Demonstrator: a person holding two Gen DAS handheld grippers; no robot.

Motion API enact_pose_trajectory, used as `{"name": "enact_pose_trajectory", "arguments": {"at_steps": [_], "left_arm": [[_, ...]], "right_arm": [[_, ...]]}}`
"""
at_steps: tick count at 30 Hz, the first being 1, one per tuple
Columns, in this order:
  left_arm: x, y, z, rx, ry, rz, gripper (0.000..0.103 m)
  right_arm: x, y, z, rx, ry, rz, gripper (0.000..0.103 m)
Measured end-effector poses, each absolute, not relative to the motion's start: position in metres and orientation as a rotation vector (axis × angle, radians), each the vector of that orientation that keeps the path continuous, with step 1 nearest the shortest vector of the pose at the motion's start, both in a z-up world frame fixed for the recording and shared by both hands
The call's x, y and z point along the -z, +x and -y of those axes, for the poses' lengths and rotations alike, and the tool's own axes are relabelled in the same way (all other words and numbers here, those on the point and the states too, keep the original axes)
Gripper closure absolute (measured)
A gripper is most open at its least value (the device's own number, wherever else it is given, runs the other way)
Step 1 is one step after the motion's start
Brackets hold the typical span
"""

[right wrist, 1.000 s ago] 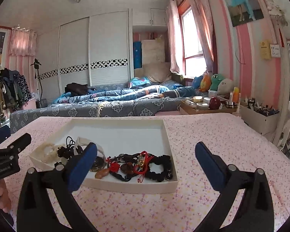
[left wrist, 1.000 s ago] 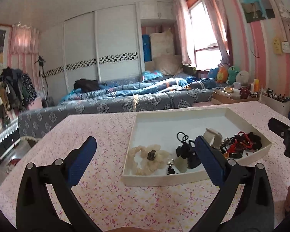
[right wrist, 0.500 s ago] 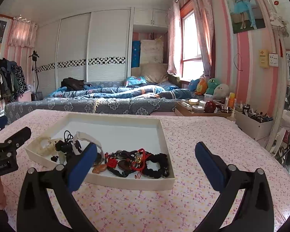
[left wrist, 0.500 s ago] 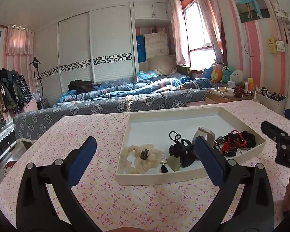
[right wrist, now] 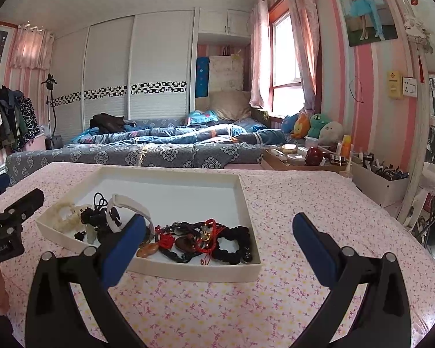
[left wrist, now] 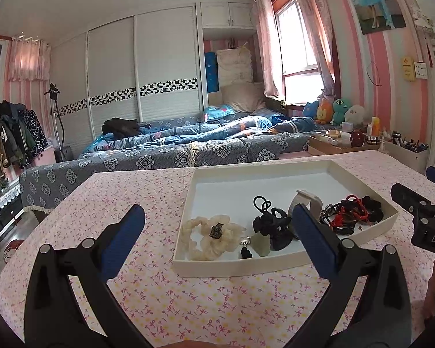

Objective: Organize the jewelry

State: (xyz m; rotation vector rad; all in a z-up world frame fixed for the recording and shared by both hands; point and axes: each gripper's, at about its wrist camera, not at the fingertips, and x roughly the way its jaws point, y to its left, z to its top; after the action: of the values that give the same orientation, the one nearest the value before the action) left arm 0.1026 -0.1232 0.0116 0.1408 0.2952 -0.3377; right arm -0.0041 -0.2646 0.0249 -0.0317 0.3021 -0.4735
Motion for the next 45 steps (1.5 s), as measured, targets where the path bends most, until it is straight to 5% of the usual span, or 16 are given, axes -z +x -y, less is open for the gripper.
{"name": "enact_pose_trajectory", "arguments": {"at_steps": [45], "left_arm": [[-0.0126, 0.1006, 0.1256, 0.338, 0.135, -0.301, 0.003]], "right_arm": [[-0.0253, -0.0036, 0.2605, 0.468, -0.038, -0.31, 0.002]]}}
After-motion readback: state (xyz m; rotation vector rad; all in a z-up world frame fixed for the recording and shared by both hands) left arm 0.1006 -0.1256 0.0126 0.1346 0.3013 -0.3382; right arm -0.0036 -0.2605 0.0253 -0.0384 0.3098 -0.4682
